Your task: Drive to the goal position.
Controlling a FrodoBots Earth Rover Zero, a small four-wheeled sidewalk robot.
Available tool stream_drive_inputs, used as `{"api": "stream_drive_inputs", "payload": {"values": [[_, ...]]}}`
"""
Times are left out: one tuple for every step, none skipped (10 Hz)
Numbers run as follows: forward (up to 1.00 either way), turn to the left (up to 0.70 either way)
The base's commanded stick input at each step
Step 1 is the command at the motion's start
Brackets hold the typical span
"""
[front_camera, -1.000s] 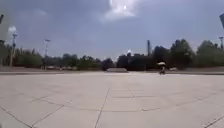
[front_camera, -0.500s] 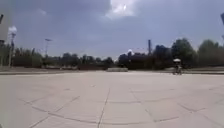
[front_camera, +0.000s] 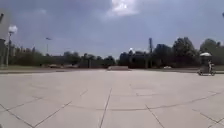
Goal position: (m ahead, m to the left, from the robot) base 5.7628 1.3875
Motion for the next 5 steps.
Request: {"api": "stream_drive_inputs", "payload": {"values": [[0.7,0.0],[0.7,0.0],[0.7,0.0],[0.7,0.0],[0.7,0.0]]}}
